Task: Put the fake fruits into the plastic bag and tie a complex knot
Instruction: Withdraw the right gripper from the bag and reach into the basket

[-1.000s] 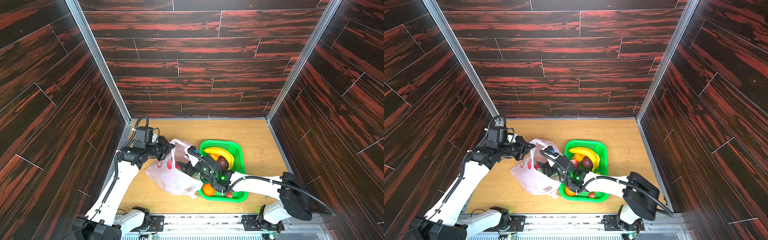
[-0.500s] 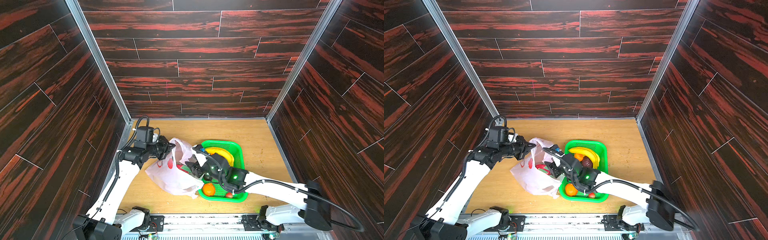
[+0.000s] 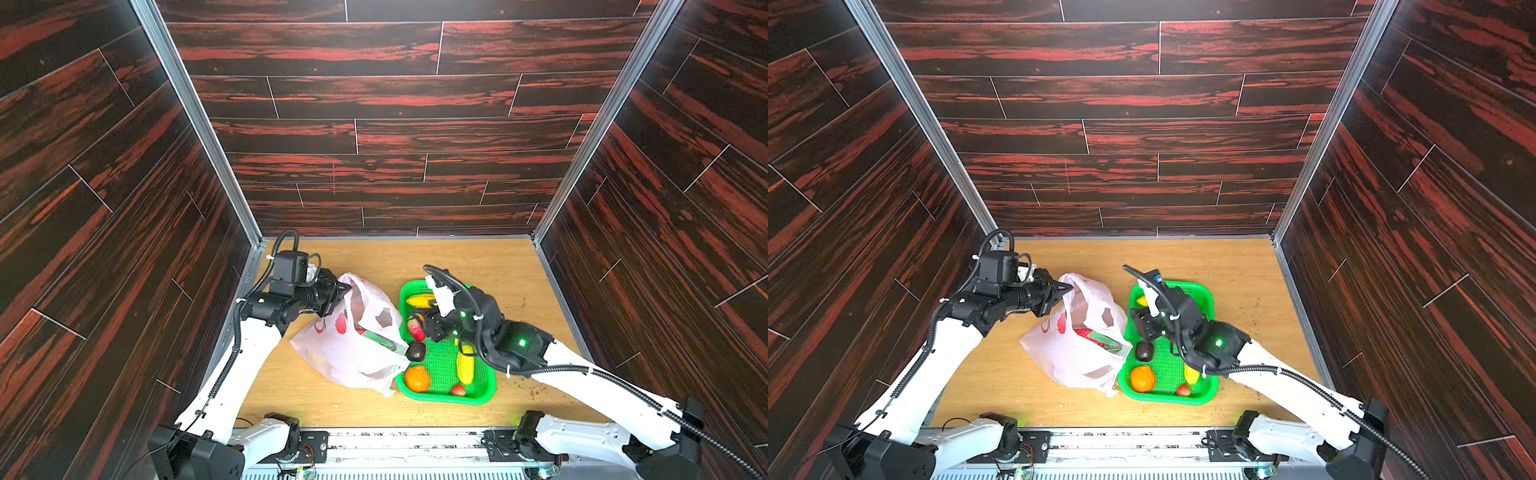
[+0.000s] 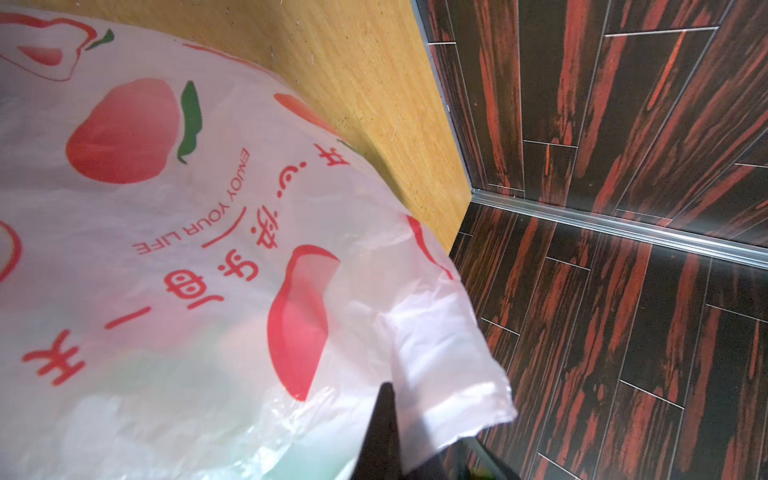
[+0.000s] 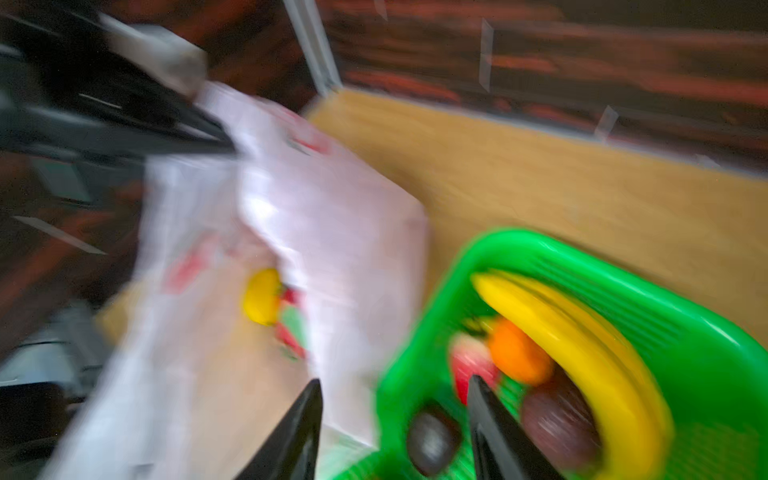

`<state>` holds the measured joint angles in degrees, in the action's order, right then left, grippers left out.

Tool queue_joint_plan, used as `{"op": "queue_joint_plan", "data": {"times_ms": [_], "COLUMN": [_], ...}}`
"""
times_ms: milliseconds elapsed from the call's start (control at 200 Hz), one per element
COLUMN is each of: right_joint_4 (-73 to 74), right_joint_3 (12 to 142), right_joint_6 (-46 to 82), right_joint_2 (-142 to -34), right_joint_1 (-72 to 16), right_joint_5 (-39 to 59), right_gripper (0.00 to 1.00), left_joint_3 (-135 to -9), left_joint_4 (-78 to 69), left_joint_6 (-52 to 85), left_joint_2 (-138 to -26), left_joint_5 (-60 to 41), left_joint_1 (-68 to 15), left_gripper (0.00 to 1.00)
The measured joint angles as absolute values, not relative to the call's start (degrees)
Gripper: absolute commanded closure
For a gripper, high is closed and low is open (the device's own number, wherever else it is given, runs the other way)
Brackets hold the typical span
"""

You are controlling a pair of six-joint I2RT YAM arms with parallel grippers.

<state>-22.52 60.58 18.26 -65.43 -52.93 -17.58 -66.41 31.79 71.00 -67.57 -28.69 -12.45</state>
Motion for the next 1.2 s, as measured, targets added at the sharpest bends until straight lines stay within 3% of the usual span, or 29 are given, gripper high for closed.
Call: {"op": "queue_joint_plan", "data": {"times_ms": [235,656,1197], "right_joint_4": [-27.4,-22.2,-19.2], "right_joint_3": [61.1,61.7,64.1], "right_joint_6": [16.9,16.8,15.9], "right_joint_2": [-77.1,-90.7,-97.4], "right_joint_1": [-50.8,-48.7,-47.9], "right_joint_5": [-22.0,-25.3,-32.4], "right_gripper": [0.53,0.53,0.38], "left_joint_3": [-66.4,-66.0,-65.7], "left_joint_4": [31.7,31.6,31.6], "left_joint_6": [71.0,71.0,71.0], "left_joint_2": [-67.6,-67.6,-67.6], "left_joint_5": [-28.5,-28.5,-28.5], "left_joint_1": [-12.4,-12.4,-12.4], "left_gripper": [1.00,1.00,1.00]}}
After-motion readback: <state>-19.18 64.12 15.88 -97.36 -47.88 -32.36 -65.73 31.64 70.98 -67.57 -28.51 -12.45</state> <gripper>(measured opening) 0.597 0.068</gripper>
